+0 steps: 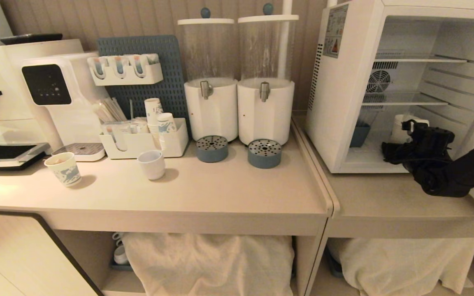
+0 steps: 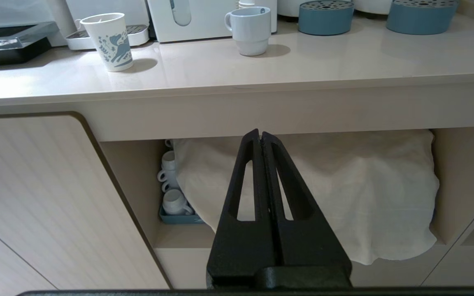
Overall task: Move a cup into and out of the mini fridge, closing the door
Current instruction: Put the paper cup in the freezer
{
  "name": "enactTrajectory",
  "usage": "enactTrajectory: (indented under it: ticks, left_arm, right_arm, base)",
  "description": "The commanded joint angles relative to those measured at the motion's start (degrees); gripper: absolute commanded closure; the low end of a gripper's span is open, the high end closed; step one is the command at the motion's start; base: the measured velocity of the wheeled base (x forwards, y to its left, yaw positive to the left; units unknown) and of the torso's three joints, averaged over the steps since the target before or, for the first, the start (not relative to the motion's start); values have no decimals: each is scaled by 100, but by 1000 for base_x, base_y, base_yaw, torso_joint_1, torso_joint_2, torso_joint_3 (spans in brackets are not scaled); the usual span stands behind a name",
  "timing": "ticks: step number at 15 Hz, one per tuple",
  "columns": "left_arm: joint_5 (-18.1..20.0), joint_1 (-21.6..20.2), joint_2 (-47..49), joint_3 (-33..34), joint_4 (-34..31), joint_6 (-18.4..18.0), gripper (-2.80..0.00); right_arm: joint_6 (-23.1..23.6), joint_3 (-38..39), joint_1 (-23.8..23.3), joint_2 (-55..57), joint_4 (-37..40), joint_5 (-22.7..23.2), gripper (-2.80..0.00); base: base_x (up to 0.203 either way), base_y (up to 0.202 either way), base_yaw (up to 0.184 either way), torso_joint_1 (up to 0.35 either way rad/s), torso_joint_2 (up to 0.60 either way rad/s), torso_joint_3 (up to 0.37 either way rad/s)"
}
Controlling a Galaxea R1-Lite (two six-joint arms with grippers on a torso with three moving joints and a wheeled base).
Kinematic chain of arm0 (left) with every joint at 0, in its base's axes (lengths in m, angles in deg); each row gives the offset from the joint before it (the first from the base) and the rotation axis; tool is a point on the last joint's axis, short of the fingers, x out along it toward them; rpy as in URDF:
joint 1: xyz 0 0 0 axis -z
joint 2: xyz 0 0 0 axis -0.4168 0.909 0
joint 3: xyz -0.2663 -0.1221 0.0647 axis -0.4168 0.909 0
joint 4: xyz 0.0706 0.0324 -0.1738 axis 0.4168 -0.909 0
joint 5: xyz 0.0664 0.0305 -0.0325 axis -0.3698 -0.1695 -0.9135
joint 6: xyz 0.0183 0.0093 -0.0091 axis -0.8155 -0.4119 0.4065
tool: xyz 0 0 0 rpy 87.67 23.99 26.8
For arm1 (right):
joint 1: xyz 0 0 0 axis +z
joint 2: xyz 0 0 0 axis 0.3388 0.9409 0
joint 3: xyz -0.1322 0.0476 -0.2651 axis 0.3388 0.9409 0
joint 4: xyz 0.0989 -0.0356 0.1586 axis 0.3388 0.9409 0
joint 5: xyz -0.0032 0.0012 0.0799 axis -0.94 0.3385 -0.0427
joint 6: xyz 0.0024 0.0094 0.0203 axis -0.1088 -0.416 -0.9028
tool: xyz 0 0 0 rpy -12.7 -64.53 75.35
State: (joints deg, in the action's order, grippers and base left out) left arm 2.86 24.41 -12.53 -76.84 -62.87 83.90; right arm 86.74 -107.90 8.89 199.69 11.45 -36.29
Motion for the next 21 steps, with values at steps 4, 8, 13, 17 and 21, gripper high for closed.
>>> enactTrajectory:
  ticks: [4,8,13,17,21]
  left_arm:
    - [0,-4,7,97,4,-1,0]
    - [0,4,7,97,4,8,0]
    - [-17,-4,7,105,21,69,0]
    - [5,-2,7,97,21,56,0]
    - [18,-4,7,105,21,40,0]
  right_arm:
    - [-10,470,10,-760,52,41,-280]
    - [-73,1188,10,-2021,349,324,-280]
    - [-178,2413,3,-4318,1154,1164,-280]
    - [-511,2831,-60,-6539,3143,2986,-280]
    - [-635,2964,-258,-8087,5300,4486,-280]
  base:
    - [0,0,0,0,0,0]
    - [0,0,0,0,0,0]
    - [0,0,0,0,0,0]
    - [0,0,0,0,0,0]
    - [0,0,0,0,0,0]
